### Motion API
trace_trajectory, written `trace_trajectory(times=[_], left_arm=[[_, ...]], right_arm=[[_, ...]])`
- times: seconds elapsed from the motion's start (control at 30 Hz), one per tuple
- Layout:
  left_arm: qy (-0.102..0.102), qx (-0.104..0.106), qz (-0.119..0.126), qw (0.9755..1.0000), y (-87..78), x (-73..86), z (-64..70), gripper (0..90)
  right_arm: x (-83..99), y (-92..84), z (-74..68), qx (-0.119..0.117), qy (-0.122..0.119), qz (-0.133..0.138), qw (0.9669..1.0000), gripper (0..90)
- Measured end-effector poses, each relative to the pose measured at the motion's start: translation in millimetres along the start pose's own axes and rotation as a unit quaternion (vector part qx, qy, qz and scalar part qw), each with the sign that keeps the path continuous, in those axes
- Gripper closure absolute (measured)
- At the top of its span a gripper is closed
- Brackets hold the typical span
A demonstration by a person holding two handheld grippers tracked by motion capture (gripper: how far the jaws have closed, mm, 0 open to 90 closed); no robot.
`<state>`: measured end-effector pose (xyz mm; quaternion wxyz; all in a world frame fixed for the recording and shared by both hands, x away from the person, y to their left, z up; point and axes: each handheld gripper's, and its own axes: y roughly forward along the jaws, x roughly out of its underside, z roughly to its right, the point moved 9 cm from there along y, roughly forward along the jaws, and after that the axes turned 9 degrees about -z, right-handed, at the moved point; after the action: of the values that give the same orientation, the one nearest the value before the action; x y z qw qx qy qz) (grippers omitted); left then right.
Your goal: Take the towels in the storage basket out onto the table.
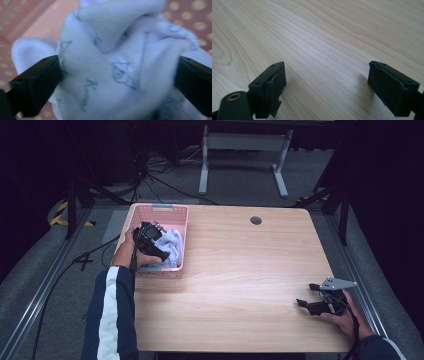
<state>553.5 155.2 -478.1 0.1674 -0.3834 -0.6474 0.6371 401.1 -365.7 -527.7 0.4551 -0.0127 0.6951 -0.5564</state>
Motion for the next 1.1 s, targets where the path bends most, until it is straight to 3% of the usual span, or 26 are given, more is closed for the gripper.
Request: trace_trajectory(times=[0.07,0.23,0.3,0.47,0.6,0.63,0.8,0.97,1.1], left_arm=[[-0.008,0.023,-0.015,0.9996,7.2,-0.5,0.6,0.0],[0.009,0.053,-0.039,0.9978,23.2,-4.7,5.4,0.0],[0.006,0.06,-0.042,0.9973,26.1,-4.3,7.1,0.0],[0.024,0.065,-0.066,0.9955,36.3,-5.4,10.4,0.0],[0.005,0.079,-0.052,0.9955,45.5,-6.5,8.8,0.0],[0.002,0.09,-0.052,0.9945,45.5,-6.1,10.5,0.0],[0.009,0.081,-0.053,0.9953,43.7,-5.8,9.6,3.8],[0.012,0.073,-0.054,0.9958,38.7,-5.7,8.0,20.4],[0.028,0.049,-0.063,0.9964,31.8,-6.3,7.0,35.7]], right_arm=[[0.0,0.0,0.0,0.0,0.0,0.0,1.0,14.9],[-0.1,0.0,-0.3,0.0,0.002,0.002,1.0,14.9],[-0.1,0.1,-0.2,0.001,0.001,0.002,1.0,14.9],[0.2,-0.1,-0.1,0.001,0.0,0.001,1.0,14.9],[0.3,-0.2,-0.4,0.001,0.0,0.001,1.0,14.9],[0.4,-0.3,-0.4,0.001,0.0,0.0,1.0,14.9],[0.4,-0.3,-0.5,0.001,0.0,0.001,1.0,14.9],[0.8,-0.5,-1.0,0.0,-0.002,0.0,1.0,14.9],[0.7,-0.5,-1.1,0.0,-0.001,0.0,1.0,14.9]])
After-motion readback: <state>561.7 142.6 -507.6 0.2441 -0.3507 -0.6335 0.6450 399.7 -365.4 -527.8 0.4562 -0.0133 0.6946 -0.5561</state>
